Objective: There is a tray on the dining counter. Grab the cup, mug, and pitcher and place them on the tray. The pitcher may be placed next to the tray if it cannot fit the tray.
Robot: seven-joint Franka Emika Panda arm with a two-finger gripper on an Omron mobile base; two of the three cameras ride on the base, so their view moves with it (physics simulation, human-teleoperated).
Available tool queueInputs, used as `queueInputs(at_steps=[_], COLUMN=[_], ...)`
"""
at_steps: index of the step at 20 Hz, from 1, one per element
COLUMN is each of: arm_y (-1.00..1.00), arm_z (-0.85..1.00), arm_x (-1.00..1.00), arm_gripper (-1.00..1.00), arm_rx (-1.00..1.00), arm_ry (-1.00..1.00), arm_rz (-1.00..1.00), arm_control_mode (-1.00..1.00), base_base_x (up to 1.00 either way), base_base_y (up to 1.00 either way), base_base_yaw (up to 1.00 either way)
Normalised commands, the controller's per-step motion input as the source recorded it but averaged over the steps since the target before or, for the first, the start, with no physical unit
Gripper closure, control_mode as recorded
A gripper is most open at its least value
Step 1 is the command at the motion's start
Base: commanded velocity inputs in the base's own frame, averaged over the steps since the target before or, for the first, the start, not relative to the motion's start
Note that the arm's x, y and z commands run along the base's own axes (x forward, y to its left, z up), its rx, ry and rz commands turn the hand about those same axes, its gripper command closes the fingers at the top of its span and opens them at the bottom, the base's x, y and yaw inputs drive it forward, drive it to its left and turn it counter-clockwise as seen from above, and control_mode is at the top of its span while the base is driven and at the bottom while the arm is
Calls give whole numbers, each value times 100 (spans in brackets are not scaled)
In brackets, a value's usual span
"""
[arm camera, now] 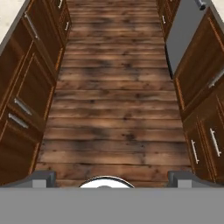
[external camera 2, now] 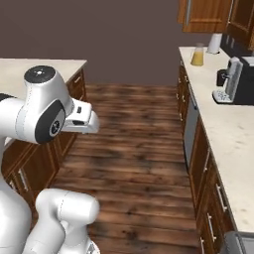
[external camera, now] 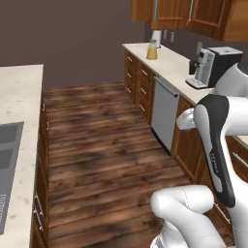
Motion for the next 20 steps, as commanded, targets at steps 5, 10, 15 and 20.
queueInputs(at_steps=[5,10,15,20], arm_y=[0,0,0,0], arm_z=[0,0,0,0], arm_x=[0,0,0,0], arm_gripper=[-100,-100,-100,-100], arm_rx=[0,0,0,0], arm_ry=[0,0,0,0], arm_rz=[0,0,0,0], arm_control_mode=[100,100,100,100], base_base_x=[100,100,100,100], base_base_y=[40,41,41,42], base_base_yaw=[0,0,0,0])
